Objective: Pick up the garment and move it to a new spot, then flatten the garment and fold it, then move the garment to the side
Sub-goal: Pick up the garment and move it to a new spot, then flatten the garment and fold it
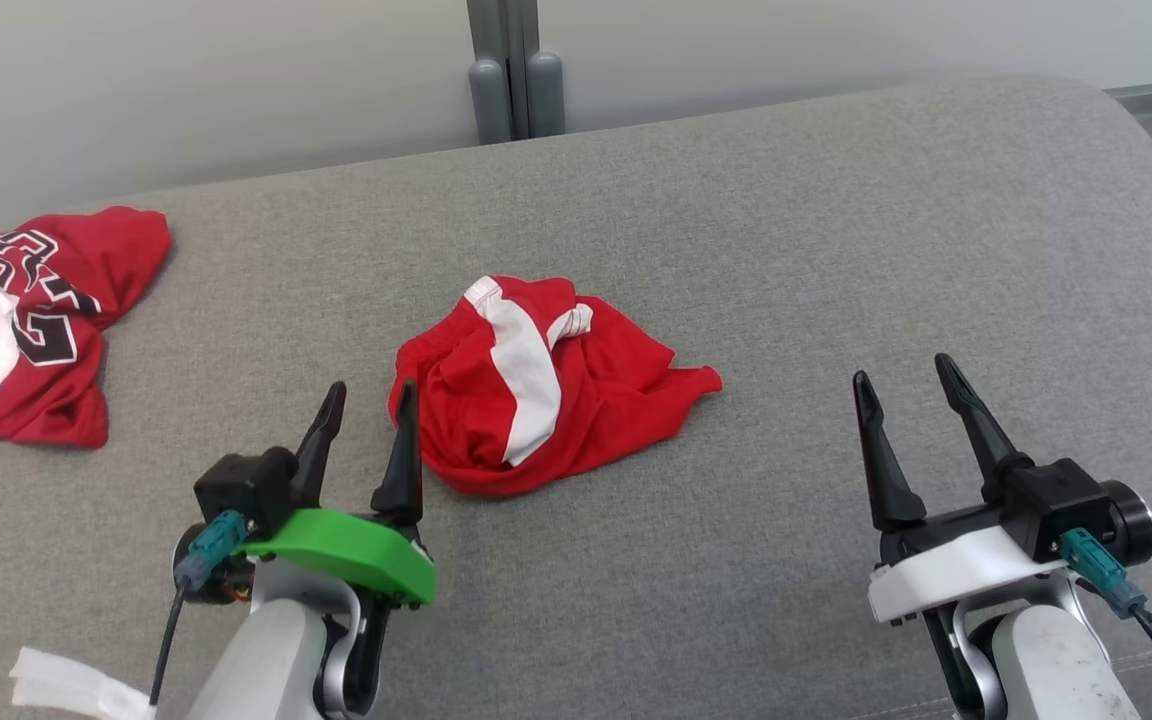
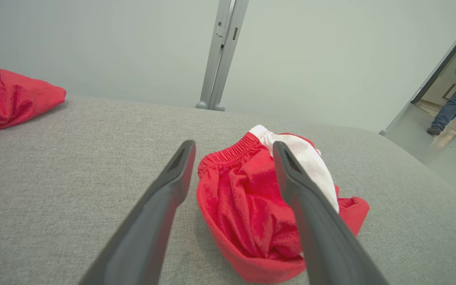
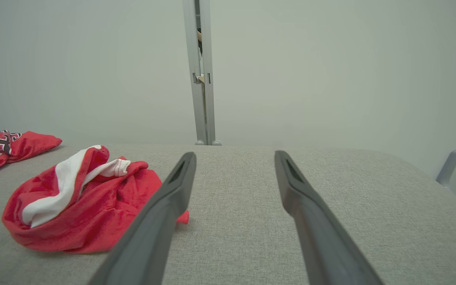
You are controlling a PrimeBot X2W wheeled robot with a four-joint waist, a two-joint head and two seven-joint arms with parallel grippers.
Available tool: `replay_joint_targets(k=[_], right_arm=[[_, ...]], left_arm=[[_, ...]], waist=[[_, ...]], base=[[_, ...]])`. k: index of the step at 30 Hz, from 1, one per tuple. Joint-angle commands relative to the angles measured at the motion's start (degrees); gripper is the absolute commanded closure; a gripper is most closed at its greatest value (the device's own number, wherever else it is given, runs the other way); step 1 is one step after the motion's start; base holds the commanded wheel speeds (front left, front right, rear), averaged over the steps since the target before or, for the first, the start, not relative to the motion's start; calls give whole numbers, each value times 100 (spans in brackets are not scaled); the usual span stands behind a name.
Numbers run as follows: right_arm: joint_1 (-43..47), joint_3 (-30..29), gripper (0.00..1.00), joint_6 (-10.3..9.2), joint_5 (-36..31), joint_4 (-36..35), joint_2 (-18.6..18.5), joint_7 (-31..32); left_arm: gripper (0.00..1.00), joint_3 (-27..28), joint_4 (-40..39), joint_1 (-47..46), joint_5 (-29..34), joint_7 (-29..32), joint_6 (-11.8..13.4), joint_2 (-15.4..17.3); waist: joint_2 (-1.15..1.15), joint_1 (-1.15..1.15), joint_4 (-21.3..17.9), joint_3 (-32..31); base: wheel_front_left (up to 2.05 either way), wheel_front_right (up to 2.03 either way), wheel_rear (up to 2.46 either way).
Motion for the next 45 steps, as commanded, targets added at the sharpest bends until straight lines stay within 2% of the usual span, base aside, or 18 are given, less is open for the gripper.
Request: replay_joint_targets(k=[1,11,19,28,45], right_arm=[[95,20,0,-2,-13,21,-12,-18],[371,143,0,-2,341,132,-13,-18],[415,331,0,-2,575,237,-12,-18],[376,350,0,-2,577,335,-13,-18],[330,333,0,-2,556,440,-13,-18]], left_arm=[[0,60,-122,215,105,-2,-21,62],[0,610,-897,1384,618,-2,114,-173],[0,1020,-1216,1908,935,-2,256,-321],[0,1184,-1294,2076,1165,-2,282,-370],[0,1183,-1209,2092,1111,-3,292,-388]], waist=[[0,0,11,-76],[0,0,44,-347],[0,0,54,-483],[0,0,82,-494],[0,0,143,-488]], base=[[0,0,0],[0,0,0],[0,0,0],[0,0,0],[0,0,0]])
